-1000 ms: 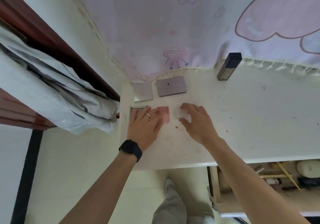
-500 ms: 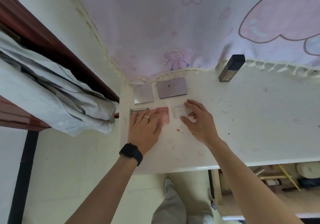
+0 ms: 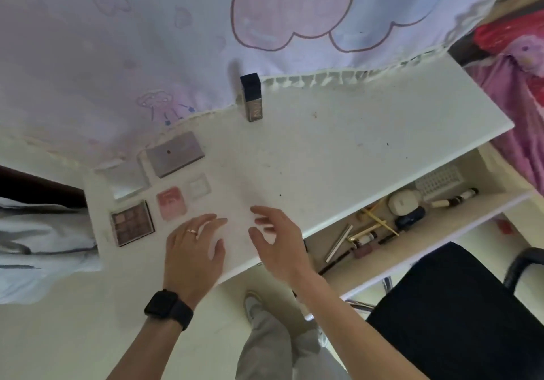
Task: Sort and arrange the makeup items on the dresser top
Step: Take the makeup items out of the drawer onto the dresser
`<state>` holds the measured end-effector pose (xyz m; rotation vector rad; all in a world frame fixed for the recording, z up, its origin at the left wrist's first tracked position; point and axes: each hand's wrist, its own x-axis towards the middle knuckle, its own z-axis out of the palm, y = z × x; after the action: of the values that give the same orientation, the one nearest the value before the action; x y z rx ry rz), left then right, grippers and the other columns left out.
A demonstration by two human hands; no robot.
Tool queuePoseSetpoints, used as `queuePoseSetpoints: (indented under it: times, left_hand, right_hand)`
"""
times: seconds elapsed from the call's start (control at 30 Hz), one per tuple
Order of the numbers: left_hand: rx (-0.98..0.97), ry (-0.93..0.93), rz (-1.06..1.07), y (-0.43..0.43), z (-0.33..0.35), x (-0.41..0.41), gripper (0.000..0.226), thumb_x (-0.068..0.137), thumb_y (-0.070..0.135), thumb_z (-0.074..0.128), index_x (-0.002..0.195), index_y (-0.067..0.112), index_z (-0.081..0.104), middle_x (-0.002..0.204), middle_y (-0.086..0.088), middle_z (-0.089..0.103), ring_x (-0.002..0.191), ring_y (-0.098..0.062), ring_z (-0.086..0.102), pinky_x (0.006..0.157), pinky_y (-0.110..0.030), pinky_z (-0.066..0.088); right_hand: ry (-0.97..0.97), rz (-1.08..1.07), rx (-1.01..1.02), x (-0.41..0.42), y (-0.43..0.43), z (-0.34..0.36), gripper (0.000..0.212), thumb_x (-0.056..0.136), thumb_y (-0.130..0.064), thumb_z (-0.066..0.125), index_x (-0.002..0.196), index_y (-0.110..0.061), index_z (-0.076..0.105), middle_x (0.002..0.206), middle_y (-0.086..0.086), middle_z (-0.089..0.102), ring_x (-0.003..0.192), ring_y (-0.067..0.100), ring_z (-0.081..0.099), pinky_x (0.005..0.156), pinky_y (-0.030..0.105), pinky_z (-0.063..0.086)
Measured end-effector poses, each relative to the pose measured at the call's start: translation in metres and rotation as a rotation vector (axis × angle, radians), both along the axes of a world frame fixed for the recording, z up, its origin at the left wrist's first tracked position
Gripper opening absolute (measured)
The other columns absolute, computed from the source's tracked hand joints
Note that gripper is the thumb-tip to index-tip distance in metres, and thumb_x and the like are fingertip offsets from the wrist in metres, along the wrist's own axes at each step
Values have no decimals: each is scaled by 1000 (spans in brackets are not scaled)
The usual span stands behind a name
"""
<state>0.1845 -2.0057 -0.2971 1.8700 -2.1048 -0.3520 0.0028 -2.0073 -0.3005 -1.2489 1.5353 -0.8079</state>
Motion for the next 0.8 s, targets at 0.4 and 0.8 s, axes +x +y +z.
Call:
queuePoseSetpoints:
  times: [0.4, 0.8]
  left_hand:
    - [611, 29, -150, 67, -51, -183, 42, 94, 30, 56, 135, 27, 51, 140, -5, 45, 109, -22, 60, 85, -28, 48]
    - [789, -92, 321, 37, -93, -239, 99, 88, 19, 67, 154, 21, -6, 144, -23, 32, 122, -42, 47, 94, -48, 46]
  right_hand:
    - [817, -60, -31, -194, 130, -40, 12, 89, -18, 69, 97, -19, 79, 105, -6, 75, 116, 24, 64, 110, 42, 33]
    - [896, 47, 27, -203, 116, -66, 42, 96, -40, 41, 81, -26, 77, 91, -12, 70, 113, 14, 57, 121, 59, 14]
